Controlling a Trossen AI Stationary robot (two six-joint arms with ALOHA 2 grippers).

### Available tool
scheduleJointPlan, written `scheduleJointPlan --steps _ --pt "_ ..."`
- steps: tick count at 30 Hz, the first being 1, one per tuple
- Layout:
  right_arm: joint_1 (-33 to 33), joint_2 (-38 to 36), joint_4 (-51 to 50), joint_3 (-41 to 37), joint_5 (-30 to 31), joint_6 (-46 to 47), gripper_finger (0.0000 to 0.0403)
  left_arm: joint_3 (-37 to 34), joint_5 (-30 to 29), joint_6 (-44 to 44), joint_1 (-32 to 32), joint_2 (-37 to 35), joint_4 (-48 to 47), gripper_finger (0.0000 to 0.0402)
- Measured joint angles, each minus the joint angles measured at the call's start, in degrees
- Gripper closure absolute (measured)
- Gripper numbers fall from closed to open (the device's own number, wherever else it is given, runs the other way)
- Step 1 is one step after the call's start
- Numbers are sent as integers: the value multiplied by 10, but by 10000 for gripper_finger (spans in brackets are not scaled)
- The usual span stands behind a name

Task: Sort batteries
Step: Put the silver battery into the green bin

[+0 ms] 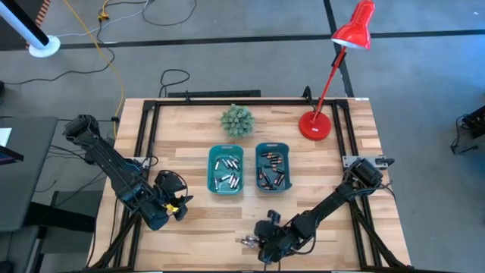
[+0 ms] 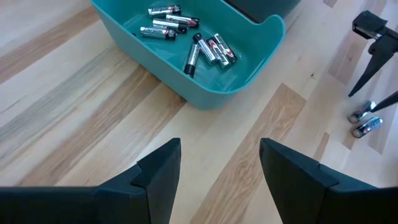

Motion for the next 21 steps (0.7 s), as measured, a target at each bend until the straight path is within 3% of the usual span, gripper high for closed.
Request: scheduleJointPlan --steps 10,21 --pt "0 -1 -28 0 -11 -7 223 0 0 0 0 0 0 187" --pt "-15 -1 -30 0 -20 -121 246 0 -7 0 0 0 0 187"
